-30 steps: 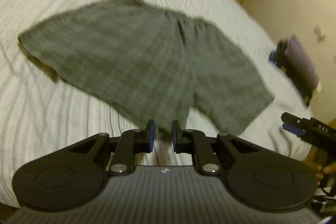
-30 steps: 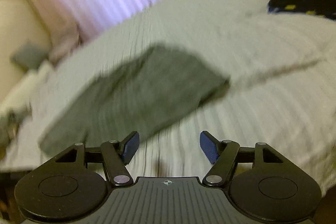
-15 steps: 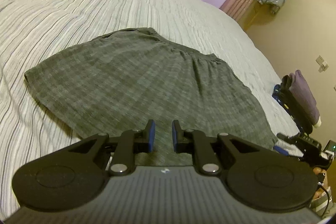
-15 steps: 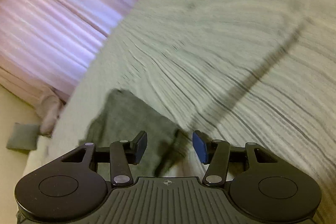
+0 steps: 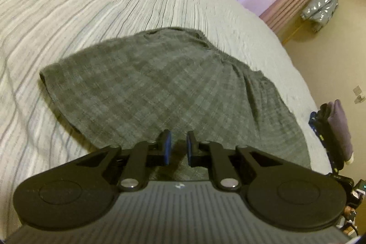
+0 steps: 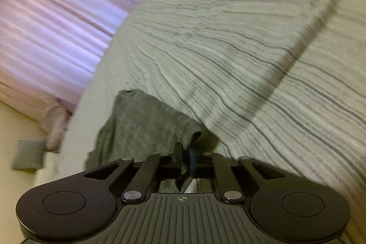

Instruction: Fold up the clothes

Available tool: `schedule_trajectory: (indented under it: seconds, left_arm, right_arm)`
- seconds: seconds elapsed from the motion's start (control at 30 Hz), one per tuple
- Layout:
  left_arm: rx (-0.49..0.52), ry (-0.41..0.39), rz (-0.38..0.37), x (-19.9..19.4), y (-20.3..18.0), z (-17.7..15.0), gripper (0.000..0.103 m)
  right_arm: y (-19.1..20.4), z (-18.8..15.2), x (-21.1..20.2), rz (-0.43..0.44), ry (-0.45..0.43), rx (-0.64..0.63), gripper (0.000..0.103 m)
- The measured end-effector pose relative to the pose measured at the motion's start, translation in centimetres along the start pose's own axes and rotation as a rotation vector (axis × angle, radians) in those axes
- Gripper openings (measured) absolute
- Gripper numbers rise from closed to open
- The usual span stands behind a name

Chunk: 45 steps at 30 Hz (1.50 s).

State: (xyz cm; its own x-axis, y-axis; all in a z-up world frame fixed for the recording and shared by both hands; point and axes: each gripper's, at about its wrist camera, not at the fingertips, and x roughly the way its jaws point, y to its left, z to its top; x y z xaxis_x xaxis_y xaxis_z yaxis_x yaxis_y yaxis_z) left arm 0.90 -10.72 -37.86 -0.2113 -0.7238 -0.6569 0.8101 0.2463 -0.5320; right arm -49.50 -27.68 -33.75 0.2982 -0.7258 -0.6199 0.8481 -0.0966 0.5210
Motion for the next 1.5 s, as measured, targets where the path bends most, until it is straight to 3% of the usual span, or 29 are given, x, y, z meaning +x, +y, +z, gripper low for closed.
schedule_trajectory:
  seconds: [0.17,0.27,0.37,0.43,0.57,0.7,0.83,0.93,0.97,1.03,1.1,1.23,1.5]
  left_arm:
    - [-0.042,-0.041,-0.021,-2.3,1.9,0.8,0.013]
    - [-0.075,-0.063,-0.031,-3.8,3.7,1.2,0.013]
    - [-0.125,-0.080,-0.034,-5.4,5.8,1.4,0.013]
    - [-0.149,-0.090,-0.028,-6.5,7.1,1.5,0.013]
    - [-0.179,-0.087,-0.011,-7.7,8.9,1.1,0.013]
    - [-0.187,-0.086,-0.028,-8.7,9.6,0.6,0.014]
    - [-0.187,-0.082,-0.049,-8.8,9.1,0.6,0.014]
    - [-0.166,-0.072,-0.089,-8.2,7.9,0.7,0.015]
    - [-0.154,-0.067,-0.102,-7.9,7.5,0.7,0.016]
    - [-0.121,-0.053,-0.123,-7.1,6.4,0.9,0.018]
    - [-0.090,-0.033,-0.135,-6.0,5.4,1.1,0.019]
    - [-0.038,0.014,-0.158,-3.6,3.8,1.5,0.020]
    - [0.024,0.075,-0.149,-1.1,2.7,1.7,0.027]
  right_arm:
    - [4.1,0.4,0.3,-0.111,-0.021,-0.137,0.002]
    - [13.5,-2.2,-0.3,-0.127,-0.126,-0.531,0.002]
    - [22.2,-9.0,-0.3,-0.051,-0.208,-0.924,0.002]
    - [25.9,-14.6,-0.5,0.054,-0.205,-1.097,0.002]
    - [28.9,-23.8,0.9,0.182,-0.099,-1.308,0.002]
    - [28.3,-27.9,1.8,0.176,0.012,-1.413,0.003]
    - [26.5,-25.2,0.3,0.191,0.054,-1.290,0.003]
    - [24.2,-22.3,-0.6,0.131,0.065,-1.180,0.009]
    - [23.2,-21.2,-1.0,0.103,0.061,-1.137,0.037]
    - [21.1,-19.3,-2.0,0.056,0.033,-1.075,0.071]
    - [19.2,-17.9,-3.0,0.006,0.006,-1.047,0.071]
    - [16.7,-17.4,-3.1,-0.087,0.032,-1.040,0.071]
    - [15.6,-18.7,-2.2,-0.082,0.026,-1.070,0.060]
